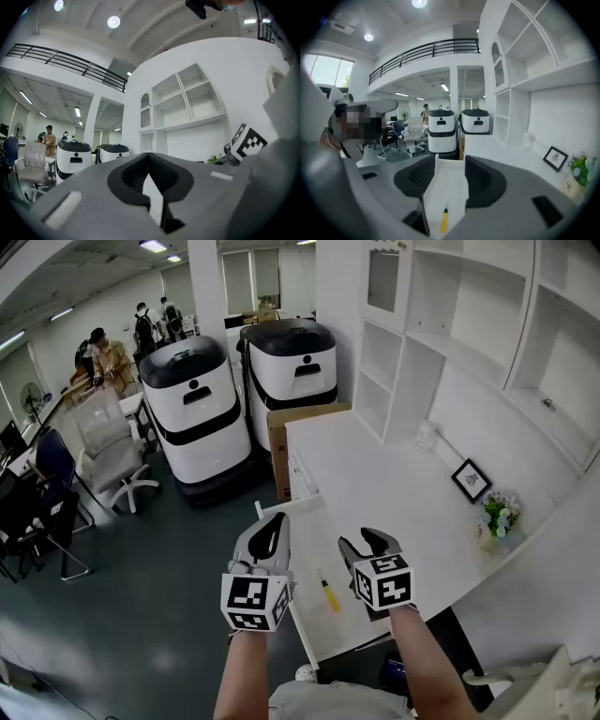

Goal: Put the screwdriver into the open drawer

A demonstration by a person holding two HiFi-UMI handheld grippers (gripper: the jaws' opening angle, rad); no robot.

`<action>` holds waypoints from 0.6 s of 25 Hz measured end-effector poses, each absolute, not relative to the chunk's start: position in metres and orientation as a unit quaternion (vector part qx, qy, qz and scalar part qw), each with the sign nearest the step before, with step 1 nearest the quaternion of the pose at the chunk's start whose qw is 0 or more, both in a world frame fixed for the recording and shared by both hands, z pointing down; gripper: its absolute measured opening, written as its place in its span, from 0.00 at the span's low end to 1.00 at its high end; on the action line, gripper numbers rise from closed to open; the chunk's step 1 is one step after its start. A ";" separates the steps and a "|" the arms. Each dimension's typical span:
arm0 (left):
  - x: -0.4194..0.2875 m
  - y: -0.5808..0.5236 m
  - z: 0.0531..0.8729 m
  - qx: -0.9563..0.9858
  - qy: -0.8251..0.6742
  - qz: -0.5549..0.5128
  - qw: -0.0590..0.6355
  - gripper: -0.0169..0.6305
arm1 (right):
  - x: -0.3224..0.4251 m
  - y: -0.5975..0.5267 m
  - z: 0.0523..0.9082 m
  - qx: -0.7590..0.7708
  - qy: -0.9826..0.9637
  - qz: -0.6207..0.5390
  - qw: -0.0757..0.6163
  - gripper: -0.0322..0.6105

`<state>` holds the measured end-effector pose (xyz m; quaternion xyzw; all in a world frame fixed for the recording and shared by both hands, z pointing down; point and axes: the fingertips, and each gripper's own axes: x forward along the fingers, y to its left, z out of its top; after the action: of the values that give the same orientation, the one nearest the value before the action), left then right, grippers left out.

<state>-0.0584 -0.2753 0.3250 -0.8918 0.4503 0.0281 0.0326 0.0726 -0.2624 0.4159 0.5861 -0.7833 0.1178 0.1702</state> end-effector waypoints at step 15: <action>-0.055 -0.258 0.266 -0.888 0.447 0.049 0.099 0.04 | 0.093 -0.225 0.272 0.615 -0.784 -0.037 0.074 0.06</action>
<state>-0.0546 -0.2575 0.2663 -0.8878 0.4469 0.0488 0.0991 0.0932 -0.2253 0.2724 0.6147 -0.7845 -0.0368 0.0739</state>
